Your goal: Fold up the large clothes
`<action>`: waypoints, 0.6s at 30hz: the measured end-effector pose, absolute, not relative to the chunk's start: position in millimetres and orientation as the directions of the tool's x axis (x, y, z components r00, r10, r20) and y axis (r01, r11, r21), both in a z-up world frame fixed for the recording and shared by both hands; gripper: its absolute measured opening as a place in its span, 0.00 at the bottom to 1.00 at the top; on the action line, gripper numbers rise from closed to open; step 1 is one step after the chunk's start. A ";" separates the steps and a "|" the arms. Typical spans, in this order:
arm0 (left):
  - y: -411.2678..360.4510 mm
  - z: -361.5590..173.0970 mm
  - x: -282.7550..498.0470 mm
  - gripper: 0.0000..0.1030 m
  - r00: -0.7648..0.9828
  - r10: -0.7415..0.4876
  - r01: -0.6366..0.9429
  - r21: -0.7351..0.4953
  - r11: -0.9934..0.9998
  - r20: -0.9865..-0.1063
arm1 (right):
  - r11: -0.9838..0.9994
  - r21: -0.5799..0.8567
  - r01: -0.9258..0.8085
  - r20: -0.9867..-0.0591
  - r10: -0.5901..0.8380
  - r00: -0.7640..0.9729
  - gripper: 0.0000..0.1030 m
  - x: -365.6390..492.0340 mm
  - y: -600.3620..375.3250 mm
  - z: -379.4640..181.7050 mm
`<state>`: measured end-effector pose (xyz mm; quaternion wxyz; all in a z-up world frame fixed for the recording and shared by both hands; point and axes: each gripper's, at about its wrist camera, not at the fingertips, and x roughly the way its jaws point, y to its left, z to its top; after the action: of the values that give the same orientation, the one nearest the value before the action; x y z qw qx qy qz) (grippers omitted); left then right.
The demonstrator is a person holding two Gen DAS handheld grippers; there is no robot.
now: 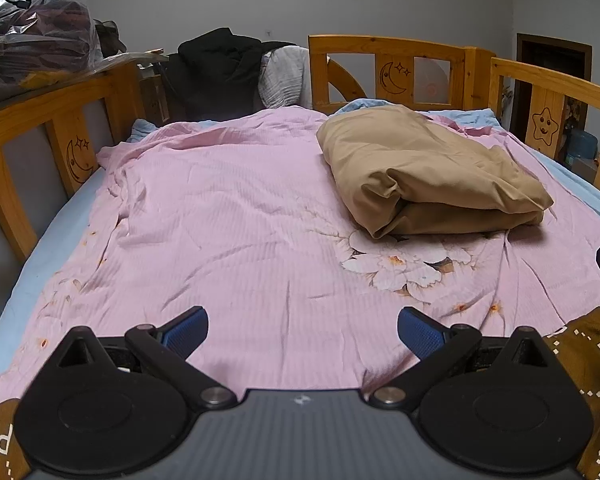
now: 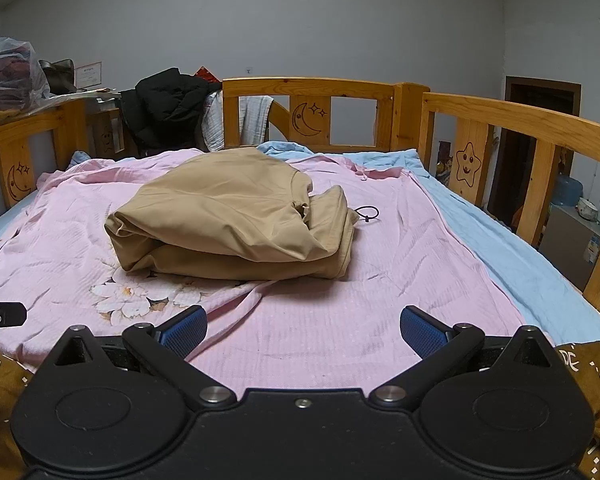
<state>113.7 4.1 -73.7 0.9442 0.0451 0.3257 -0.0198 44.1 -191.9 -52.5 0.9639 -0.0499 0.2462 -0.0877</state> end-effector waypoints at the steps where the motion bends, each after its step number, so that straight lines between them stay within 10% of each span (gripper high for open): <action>1: 4.3 -73.8 113.6 0.99 0.787 -0.007 0.066 0.073 0.995 -0.617 | 0.980 -0.140 0.144 -0.466 -0.194 0.863 0.99 43.9 -192.0 -52.4; 18: 6.7 -75.1 113.9 0.99 0.786 0.004 0.052 0.072 0.996 -0.619 | 0.979 -0.139 0.148 -0.467 -0.196 0.862 0.99 44.8 -189.9 -53.6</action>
<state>113.9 6.7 -75.1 0.9439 0.0427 0.3272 -0.0129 44.8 -189.9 -53.6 0.9637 -0.0492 0.2466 -0.0892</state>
